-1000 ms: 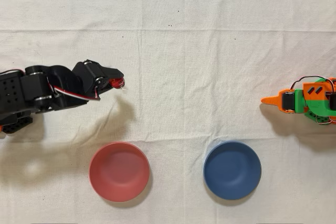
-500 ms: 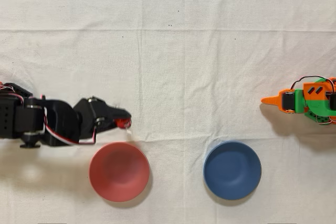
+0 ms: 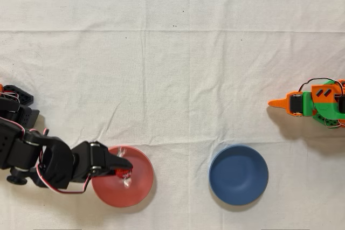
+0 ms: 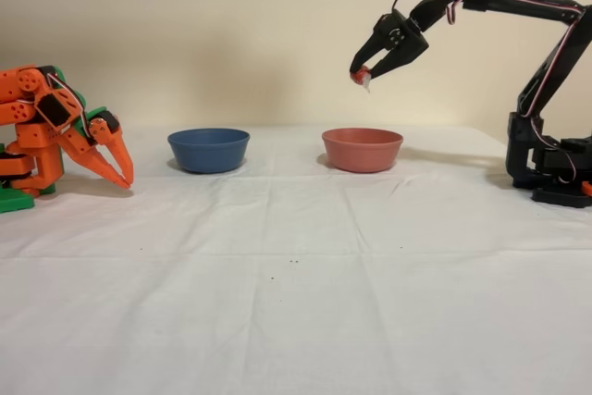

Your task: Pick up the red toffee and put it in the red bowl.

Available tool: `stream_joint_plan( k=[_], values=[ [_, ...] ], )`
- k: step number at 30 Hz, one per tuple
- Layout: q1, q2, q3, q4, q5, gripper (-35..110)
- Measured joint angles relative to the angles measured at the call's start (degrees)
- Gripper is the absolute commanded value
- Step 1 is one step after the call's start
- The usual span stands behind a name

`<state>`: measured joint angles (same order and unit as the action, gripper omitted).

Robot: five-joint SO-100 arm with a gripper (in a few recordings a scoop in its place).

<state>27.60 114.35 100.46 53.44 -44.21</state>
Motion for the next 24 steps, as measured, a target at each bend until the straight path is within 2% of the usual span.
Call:
stream_joint_plan(
  k=[16, 24],
  values=[
    [4.4, -1.5, 12.3, -10.5, -1.6, 9],
    [5.3, -3.9, 12.5, -12.0, -1.7, 10]
  ],
)
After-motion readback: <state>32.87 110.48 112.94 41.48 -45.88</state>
